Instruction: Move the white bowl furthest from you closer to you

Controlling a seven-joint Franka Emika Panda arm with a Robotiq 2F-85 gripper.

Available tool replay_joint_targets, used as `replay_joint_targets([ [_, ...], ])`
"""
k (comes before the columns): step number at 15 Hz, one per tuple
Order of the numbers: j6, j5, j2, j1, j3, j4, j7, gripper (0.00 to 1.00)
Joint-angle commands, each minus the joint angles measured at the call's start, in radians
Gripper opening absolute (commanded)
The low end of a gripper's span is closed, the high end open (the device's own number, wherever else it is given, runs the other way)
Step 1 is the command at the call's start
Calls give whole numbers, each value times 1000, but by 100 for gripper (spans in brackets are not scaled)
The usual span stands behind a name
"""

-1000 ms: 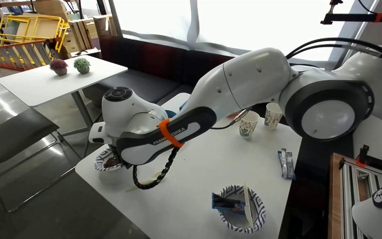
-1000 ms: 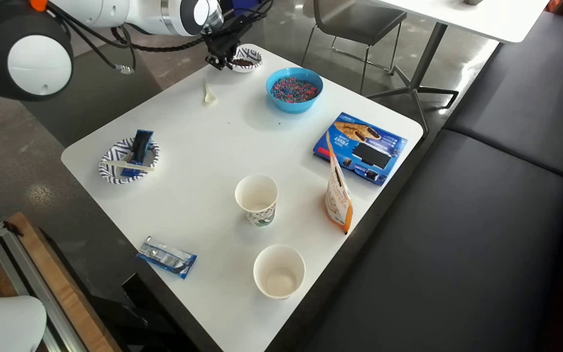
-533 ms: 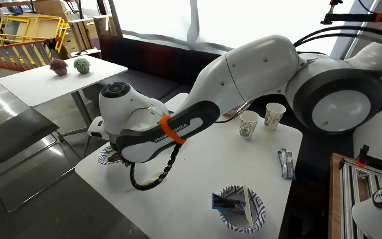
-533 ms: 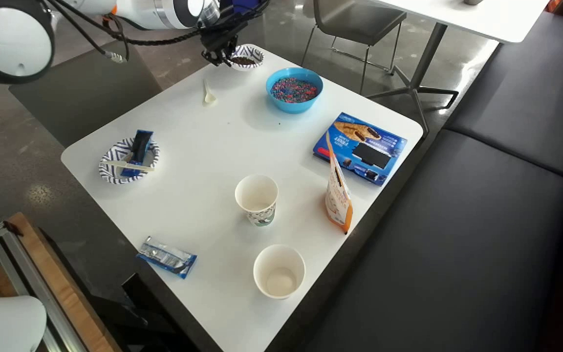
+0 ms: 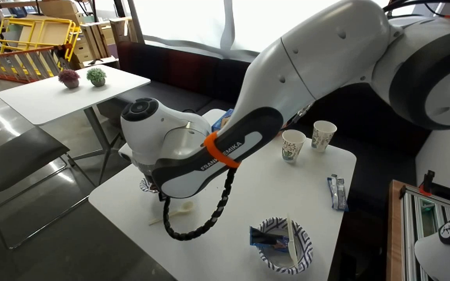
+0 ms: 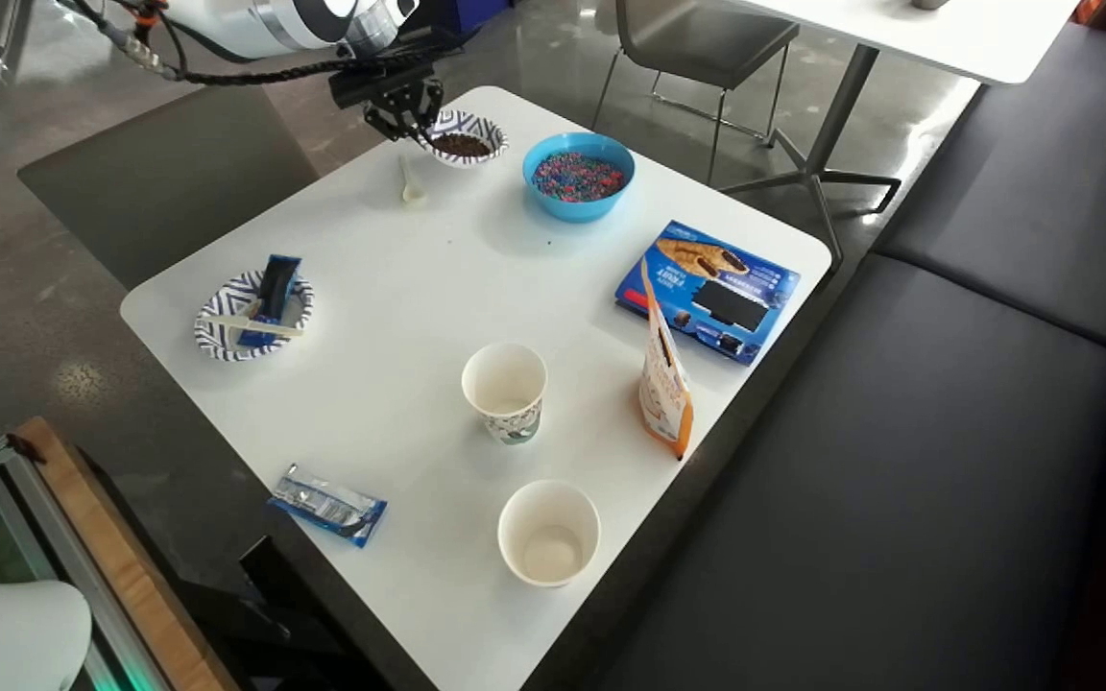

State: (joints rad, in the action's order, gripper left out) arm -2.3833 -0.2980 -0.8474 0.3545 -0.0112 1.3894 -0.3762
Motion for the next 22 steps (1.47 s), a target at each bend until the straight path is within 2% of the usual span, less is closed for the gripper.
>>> replay_joint_targets([
  [1, -26, -44, 140, 11, 25, 238, 240, 2],
  [7, -35, -27, 305, 6, 43, 531, 568, 2],
  [11, -63, -78, 395, 12, 98, 689, 790, 2],
  [13, -89, -126, 417, 8, 133, 739, 882, 2],
  [16, -170, -193, 427, -7, 173, 780, 950, 2],
  [21, -274, -289, 394, -4, 228, 776, 979, 2],
  [22, -274, -284, 396, -10, 223, 778, 966, 31],
])
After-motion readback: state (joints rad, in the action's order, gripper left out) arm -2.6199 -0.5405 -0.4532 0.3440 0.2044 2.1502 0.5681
